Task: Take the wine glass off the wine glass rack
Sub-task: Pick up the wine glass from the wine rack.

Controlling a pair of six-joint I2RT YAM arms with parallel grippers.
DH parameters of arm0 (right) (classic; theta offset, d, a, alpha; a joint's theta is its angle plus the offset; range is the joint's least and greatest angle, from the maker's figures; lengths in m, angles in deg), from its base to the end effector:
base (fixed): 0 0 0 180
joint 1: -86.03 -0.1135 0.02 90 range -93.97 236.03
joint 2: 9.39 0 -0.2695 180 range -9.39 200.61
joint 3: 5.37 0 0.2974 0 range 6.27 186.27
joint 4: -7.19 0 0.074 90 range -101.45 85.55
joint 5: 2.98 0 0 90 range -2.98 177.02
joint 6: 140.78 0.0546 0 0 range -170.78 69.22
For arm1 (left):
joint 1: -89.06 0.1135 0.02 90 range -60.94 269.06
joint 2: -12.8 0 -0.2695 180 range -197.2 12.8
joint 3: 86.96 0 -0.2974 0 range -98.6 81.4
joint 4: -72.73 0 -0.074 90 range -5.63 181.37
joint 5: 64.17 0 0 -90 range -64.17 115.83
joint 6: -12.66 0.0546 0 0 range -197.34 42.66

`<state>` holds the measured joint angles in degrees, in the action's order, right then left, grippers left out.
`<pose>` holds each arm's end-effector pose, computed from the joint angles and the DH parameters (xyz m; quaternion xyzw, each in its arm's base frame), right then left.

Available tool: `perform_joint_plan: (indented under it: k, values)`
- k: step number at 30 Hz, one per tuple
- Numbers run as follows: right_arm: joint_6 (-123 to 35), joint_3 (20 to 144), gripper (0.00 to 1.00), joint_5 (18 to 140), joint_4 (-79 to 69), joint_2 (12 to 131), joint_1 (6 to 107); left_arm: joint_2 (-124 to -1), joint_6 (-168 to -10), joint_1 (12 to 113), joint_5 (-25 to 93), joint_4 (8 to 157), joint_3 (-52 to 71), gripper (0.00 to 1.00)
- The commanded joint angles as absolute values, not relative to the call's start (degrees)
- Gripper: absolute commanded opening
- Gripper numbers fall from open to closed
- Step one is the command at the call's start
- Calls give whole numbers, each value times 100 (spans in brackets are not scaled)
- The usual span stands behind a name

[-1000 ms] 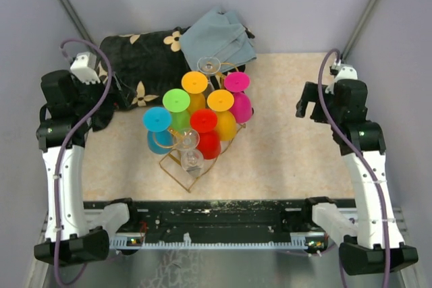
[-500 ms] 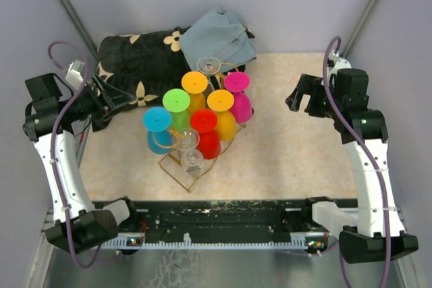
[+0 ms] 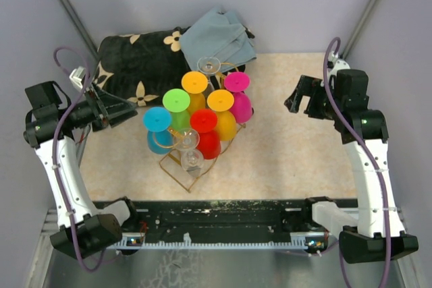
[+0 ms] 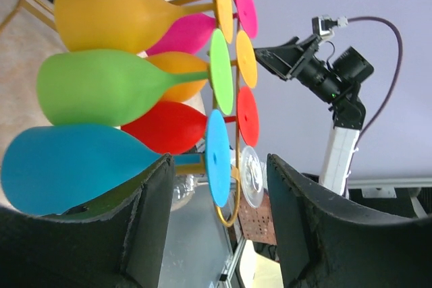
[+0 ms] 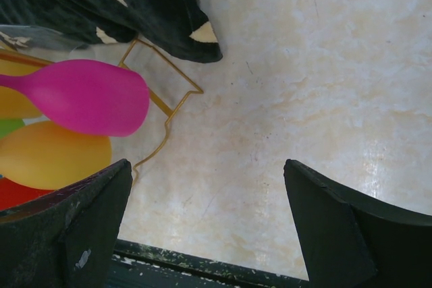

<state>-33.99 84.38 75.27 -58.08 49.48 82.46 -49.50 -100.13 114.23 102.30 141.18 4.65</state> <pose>0.2399 0.0261 0.4248 0.0539 0.8795 0.1711 0.4407 0.2271 0.0480 0.4244 -0.0637 0.7581 -0.5595 0.3289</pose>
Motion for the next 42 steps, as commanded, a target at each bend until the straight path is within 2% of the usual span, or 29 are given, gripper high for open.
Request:
perform_joint_plan:
  k: [1,7,24,42]
  values:
    - [-3322,8698,94,7470,-5684,4809,8286,-4718,-9970,11442,10691,14326,562,63]
    - [-3341,8624,94,7526,-5686,4762,8287,-4563,-9619,11383,10633,14787,631,63]
    - [-3303,8440,94,7552,-5536,4654,8287,-4495,-9888,10947,10355,14430,880,60]
    - [-3298,8377,94,7578,-5447,4649,8287,-4612,-10057,10717,10239,14221,846,34]
